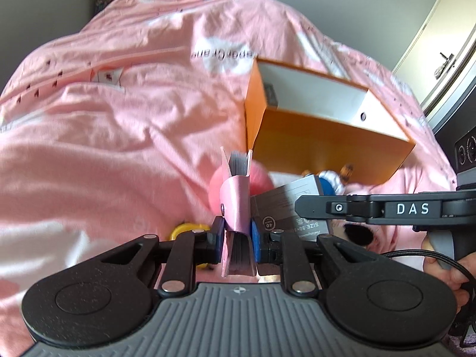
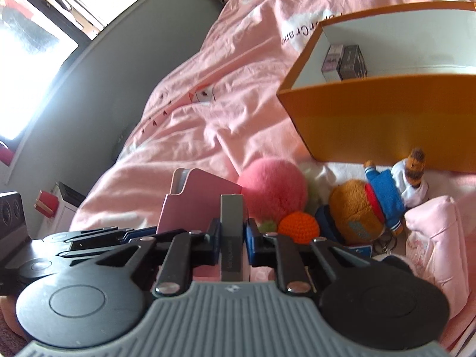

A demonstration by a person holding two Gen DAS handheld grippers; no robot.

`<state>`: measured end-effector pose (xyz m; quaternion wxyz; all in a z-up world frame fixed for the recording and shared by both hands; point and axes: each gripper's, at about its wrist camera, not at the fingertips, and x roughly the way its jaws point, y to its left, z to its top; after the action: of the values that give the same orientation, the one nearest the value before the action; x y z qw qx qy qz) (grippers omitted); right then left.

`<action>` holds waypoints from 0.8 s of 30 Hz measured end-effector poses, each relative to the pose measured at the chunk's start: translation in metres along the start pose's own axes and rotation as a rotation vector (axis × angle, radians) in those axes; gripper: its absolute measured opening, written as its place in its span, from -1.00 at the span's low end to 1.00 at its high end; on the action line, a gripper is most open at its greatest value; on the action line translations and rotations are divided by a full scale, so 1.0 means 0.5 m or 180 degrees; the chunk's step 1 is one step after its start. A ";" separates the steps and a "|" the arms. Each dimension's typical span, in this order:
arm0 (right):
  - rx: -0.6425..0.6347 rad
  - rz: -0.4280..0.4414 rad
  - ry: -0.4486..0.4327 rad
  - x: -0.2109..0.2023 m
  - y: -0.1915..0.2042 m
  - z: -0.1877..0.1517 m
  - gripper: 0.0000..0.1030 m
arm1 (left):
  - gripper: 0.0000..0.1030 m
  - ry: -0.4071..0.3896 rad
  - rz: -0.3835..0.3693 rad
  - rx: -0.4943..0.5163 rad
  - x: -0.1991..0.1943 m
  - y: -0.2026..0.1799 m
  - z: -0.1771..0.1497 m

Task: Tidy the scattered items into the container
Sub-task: 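Carry the pink holder and grey box over and lower them into the orange box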

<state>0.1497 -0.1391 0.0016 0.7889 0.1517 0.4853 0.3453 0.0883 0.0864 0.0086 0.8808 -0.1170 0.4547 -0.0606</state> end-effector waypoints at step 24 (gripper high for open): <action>0.0013 -0.0387 -0.1012 -0.176 -0.087 0.239 -0.68 | -0.59 -0.0459 -0.0362 0.0605 0.043 -0.137 0.253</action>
<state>0.2454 -0.2194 0.0925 0.8748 0.1763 0.3633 0.2676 0.2040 0.0347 0.0802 0.9135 -0.0626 0.3751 -0.1446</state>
